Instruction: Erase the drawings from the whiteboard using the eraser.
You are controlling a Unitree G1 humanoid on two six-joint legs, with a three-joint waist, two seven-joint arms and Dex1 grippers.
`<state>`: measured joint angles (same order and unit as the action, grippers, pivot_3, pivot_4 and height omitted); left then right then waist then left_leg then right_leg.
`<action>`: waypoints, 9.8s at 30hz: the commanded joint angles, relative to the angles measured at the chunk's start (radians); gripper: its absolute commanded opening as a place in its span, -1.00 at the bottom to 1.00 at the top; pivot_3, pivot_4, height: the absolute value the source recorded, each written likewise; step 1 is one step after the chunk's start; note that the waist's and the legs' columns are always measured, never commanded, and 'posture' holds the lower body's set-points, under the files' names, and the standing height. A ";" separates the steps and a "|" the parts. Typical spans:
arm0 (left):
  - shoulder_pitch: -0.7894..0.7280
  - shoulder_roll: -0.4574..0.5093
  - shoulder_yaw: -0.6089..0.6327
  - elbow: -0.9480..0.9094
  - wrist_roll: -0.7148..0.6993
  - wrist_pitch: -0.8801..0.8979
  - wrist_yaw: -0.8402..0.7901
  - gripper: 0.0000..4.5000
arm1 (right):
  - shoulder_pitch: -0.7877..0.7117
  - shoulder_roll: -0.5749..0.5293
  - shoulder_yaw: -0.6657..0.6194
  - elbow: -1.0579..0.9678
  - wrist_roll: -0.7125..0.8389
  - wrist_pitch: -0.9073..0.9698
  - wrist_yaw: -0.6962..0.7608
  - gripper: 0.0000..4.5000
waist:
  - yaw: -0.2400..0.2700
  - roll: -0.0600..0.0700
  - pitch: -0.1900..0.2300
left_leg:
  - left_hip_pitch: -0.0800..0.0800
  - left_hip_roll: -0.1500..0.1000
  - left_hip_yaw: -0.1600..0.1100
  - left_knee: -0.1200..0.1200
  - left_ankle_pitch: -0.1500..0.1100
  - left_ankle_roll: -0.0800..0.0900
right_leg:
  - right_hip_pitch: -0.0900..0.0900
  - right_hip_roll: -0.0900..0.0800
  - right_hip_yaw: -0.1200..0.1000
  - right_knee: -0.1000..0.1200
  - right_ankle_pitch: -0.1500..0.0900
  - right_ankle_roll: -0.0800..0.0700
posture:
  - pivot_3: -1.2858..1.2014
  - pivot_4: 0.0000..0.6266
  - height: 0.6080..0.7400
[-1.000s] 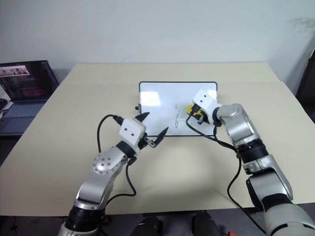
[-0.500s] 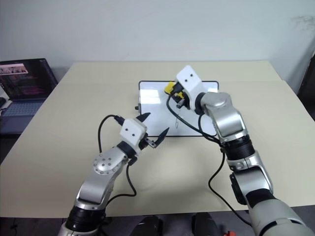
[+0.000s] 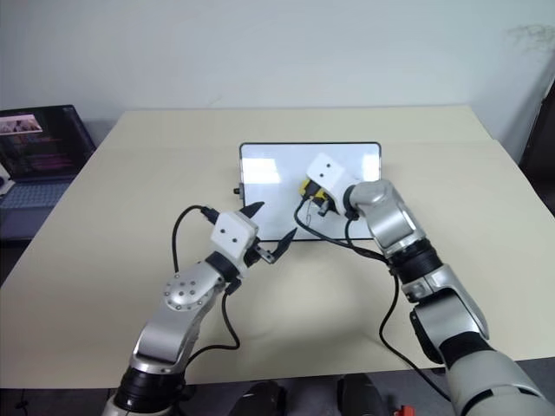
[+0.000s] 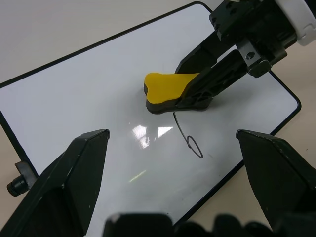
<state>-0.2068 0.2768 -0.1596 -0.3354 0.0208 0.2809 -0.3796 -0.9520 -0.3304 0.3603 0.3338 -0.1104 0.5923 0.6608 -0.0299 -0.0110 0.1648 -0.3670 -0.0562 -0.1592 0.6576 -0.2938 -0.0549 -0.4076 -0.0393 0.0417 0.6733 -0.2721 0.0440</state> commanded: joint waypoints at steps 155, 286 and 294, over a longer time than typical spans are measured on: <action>0.138 0.043 0.150 -0.103 -0.162 0.151 -0.025 1.00 | 0.337 0.011 -0.312 -0.588 0.199 0.134 -0.295 -0.49 | -0.002 0.000 0.000 | 0.003 0.002 0.003 -0.012 0.002 -0.003 | 0.002 0.001 0.001 -0.010 0.000 0.001 | 0.03 -0.52 1.00; 0.064 0.106 0.067 -0.110 -0.224 0.192 -0.109 1.00 | 0.113 -0.008 -0.042 -0.172 -0.061 0.012 0.004 -0.49 | -0.001 -0.003 -0.004 | 0.002 0.001 0.001 -0.013 0.009 -0.005 | 0.002 0.000 -0.001 -0.010 0.004 -0.001 | 0.03 -0.52 1.00; 0.067 0.097 0.061 -0.129 -0.223 0.208 -0.095 1.00 | 0.091 -0.004 -0.005 -0.027 -0.085 -0.069 0.001 -0.49 | -0.003 -0.003 -0.004 | 0.004 0.002 0.001 -0.013 0.009 -0.005 | 0.003 0.000 -0.001 -0.009 0.004 -0.001 | 0.03 -0.52 1.00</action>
<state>-0.1333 0.3767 -0.1027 -0.4218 -0.1994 0.4939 -0.4825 -0.8574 -0.3313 0.3449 0.2764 -0.1755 0.5331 0.6690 -0.0325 -0.0143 0.1610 -0.3631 -0.0545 -0.1580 0.6451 -0.2852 -0.0595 -0.4049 -0.0388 0.0413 0.6644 -0.2680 0.0428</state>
